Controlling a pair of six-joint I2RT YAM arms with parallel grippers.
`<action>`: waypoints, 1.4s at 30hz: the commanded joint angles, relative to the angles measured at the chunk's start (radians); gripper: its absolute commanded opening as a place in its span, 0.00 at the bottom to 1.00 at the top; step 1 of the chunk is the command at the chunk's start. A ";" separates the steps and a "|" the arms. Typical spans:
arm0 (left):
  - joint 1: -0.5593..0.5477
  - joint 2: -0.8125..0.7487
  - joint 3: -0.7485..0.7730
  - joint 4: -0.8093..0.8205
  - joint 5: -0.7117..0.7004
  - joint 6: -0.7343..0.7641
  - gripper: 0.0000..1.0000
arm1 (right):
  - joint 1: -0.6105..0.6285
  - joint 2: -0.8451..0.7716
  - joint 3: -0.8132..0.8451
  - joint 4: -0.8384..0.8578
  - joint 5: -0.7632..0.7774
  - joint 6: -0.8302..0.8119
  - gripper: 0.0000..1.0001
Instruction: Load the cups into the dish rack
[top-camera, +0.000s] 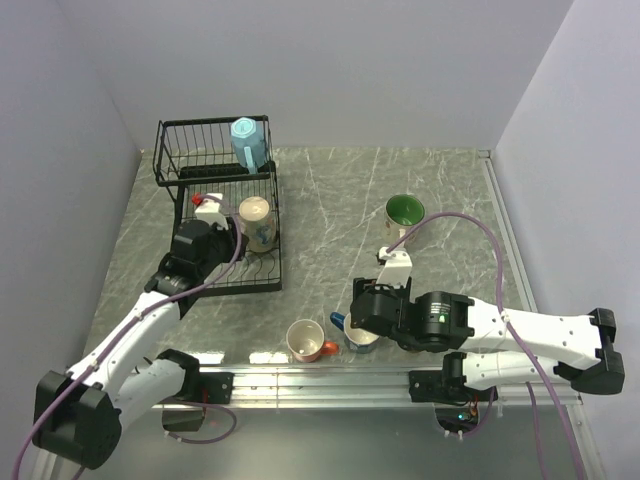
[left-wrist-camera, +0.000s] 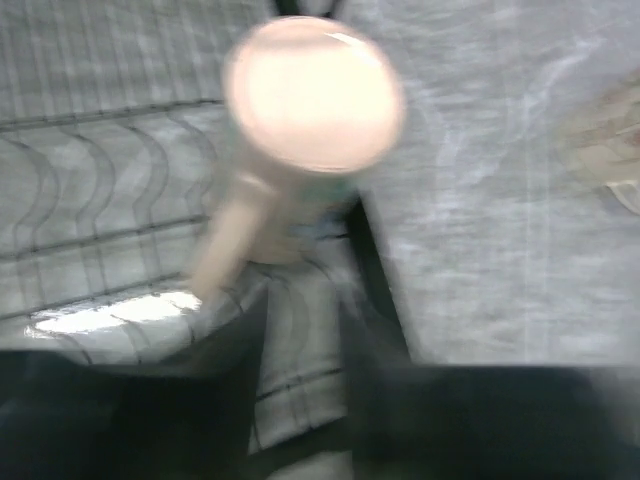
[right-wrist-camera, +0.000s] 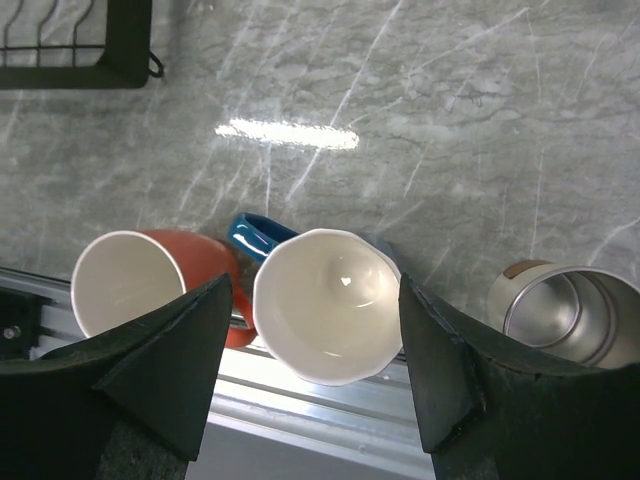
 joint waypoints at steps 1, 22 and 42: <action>-0.004 -0.027 0.047 -0.069 0.182 -0.157 0.15 | -0.004 -0.046 -0.016 0.039 0.055 0.032 0.74; -0.004 0.275 -0.037 0.123 0.039 -0.482 0.00 | -0.004 -0.184 -0.131 0.020 0.035 0.075 0.73; -0.005 0.747 0.311 0.145 -0.097 -0.566 0.00 | -0.006 -0.238 -0.177 -0.013 0.041 0.119 0.73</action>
